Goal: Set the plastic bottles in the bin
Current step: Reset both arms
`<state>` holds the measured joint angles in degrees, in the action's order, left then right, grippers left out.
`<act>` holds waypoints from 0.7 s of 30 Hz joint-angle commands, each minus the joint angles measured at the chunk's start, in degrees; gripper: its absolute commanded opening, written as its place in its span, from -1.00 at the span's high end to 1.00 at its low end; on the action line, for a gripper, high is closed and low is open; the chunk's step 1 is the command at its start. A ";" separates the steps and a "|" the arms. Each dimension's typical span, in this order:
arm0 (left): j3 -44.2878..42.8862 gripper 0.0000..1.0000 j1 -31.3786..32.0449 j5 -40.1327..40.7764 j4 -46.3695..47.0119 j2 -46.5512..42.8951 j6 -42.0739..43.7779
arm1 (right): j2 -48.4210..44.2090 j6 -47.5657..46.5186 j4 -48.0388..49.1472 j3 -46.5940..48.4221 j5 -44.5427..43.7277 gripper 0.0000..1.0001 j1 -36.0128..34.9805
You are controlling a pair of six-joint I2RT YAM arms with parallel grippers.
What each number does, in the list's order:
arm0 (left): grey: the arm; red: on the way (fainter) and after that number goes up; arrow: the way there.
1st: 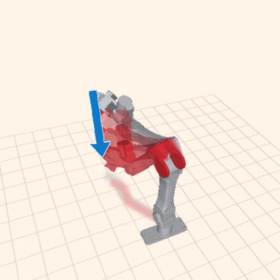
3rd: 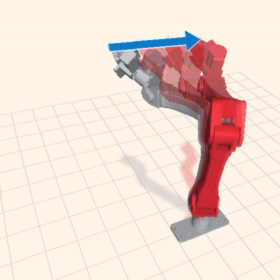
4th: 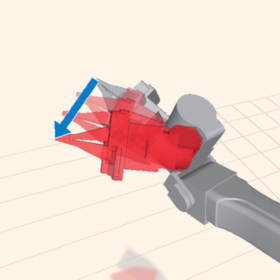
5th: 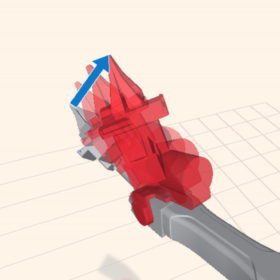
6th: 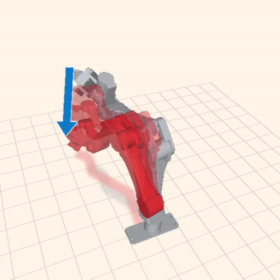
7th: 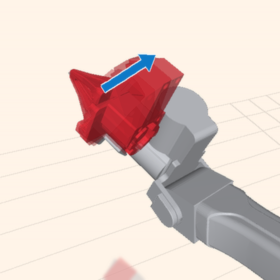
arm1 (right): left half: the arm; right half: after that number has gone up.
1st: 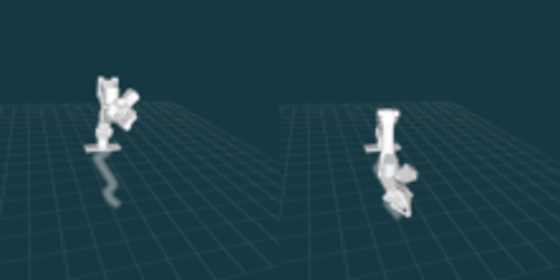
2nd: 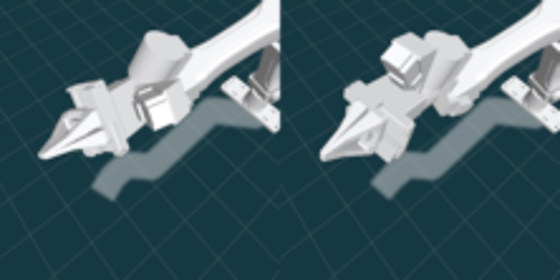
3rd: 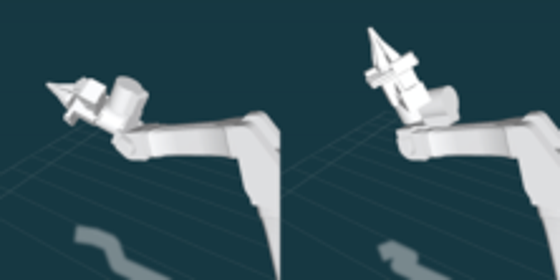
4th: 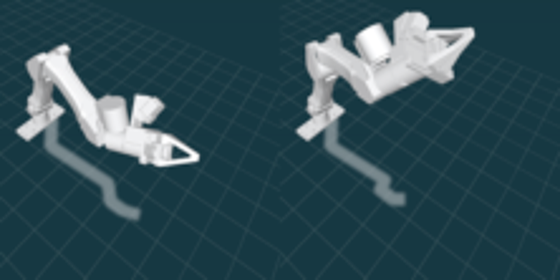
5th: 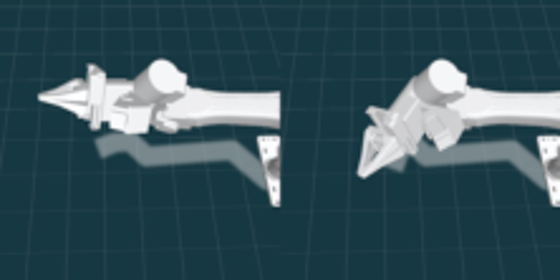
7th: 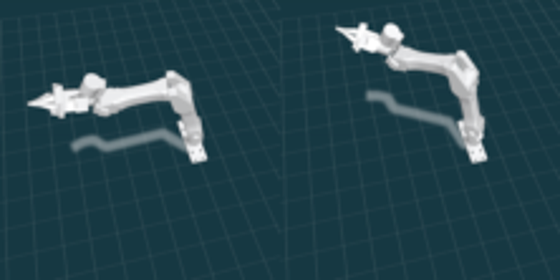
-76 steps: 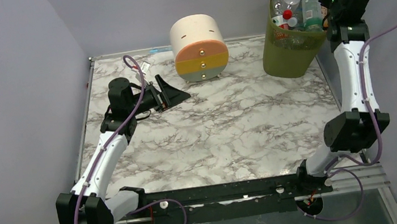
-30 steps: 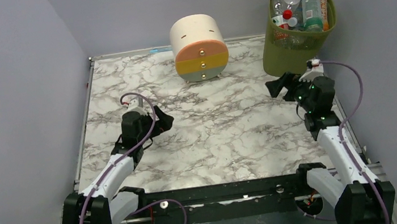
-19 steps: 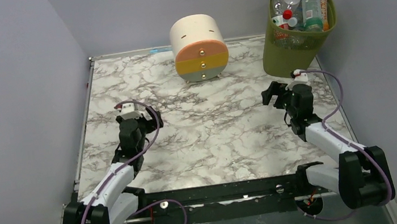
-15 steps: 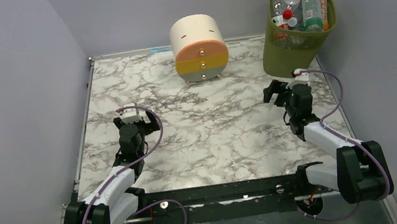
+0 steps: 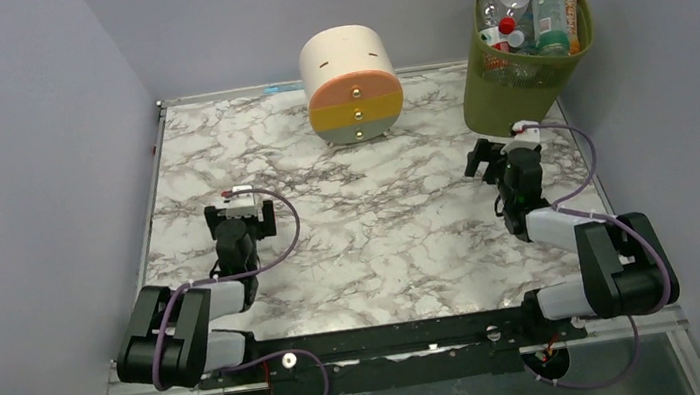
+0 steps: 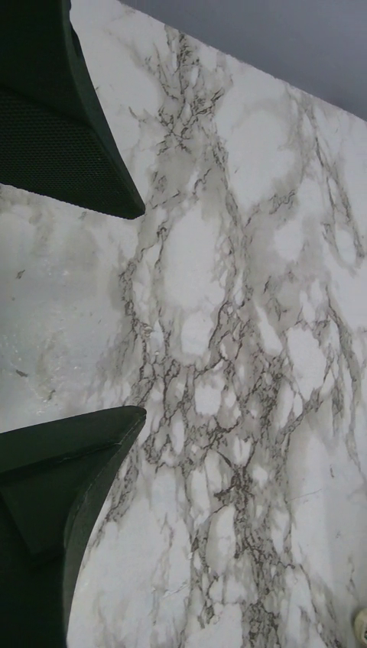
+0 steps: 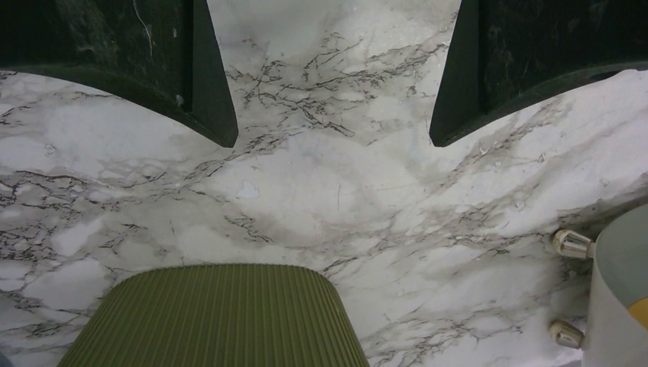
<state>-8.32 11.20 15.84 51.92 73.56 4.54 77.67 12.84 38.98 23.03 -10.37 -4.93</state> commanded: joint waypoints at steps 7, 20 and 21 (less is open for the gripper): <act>-5.52 -0.98 -4.33 -7.48 8.74 7.71 1.79 | 2.33 -1.99 7.07 1.26 -5.00 -0.99 -0.26; -4.17 -0.98 -7.86 -14.31 24.82 19.38 0.27 | 1.99 -4.44 13.88 -1.71 -5.20 -0.99 -0.26; -4.42 -0.98 -7.86 -14.94 25.33 20.03 0.49 | 1.59 -4.44 14.19 -2.14 -5.79 -0.99 -0.26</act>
<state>-12.29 3.75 5.26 70.67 92.97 5.41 79.66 10.09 48.84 22.92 -13.69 -4.93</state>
